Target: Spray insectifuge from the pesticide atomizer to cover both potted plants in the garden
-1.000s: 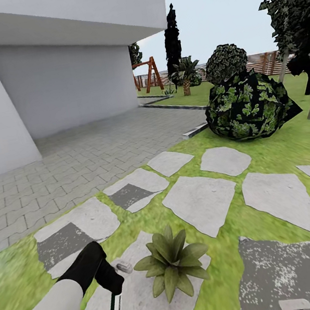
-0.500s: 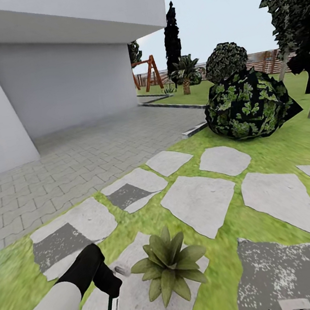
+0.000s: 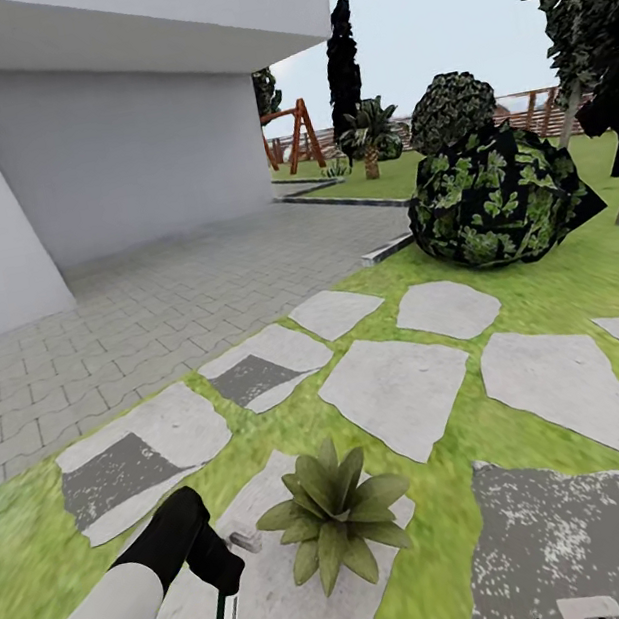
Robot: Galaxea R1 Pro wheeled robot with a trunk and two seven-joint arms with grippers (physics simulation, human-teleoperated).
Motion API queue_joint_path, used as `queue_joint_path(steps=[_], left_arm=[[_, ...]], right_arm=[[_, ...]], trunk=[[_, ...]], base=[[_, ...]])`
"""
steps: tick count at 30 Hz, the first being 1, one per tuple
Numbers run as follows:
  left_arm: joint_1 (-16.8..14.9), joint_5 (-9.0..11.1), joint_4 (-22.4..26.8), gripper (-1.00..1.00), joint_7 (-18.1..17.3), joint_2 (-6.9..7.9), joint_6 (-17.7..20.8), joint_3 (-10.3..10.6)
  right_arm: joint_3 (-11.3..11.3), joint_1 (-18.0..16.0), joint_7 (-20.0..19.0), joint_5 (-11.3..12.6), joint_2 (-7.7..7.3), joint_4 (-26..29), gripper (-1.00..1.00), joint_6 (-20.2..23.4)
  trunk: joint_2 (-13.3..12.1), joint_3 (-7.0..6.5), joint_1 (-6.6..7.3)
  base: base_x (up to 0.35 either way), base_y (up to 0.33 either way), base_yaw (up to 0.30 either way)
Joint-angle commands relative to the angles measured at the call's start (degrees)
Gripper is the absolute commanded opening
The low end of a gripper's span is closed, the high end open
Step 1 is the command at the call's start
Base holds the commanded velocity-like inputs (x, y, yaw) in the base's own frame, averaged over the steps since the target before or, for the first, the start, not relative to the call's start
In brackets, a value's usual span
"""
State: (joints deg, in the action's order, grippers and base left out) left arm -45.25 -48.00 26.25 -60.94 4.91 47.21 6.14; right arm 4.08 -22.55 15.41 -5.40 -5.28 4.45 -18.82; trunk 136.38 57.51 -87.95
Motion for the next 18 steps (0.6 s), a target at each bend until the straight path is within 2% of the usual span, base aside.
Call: queue_joint_path(steps=[1,8,18], left_arm=[[-0.02,-0.34,0.12,-1.00,-0.50,0.00,0.33,0.18],[-0.02,-0.39,0.12,-1.00,-0.50,-0.04,0.30,0.22],[0.07,-0.36,0.12,-1.00,-0.24,0.46,0.26,0.05]], right_arm=[[0.41,-0.04,0.14,-0.57,0.01,-0.06,1.00,-0.17],[0.40,-0.04,0.14,-0.55,0.01,-0.06,1.00,-0.18],[0.40,-0.04,0.16,-0.57,0.01,-0.06,1.00,-0.21]], trunk=[[0.44,0.33,-0.21],[3.25,2.23,-1.75],[3.25,3.13,-1.75]], base=[[0.000,0.000,0.000],[0.000,0.000,0.000],[0.000,0.000,0.000]])
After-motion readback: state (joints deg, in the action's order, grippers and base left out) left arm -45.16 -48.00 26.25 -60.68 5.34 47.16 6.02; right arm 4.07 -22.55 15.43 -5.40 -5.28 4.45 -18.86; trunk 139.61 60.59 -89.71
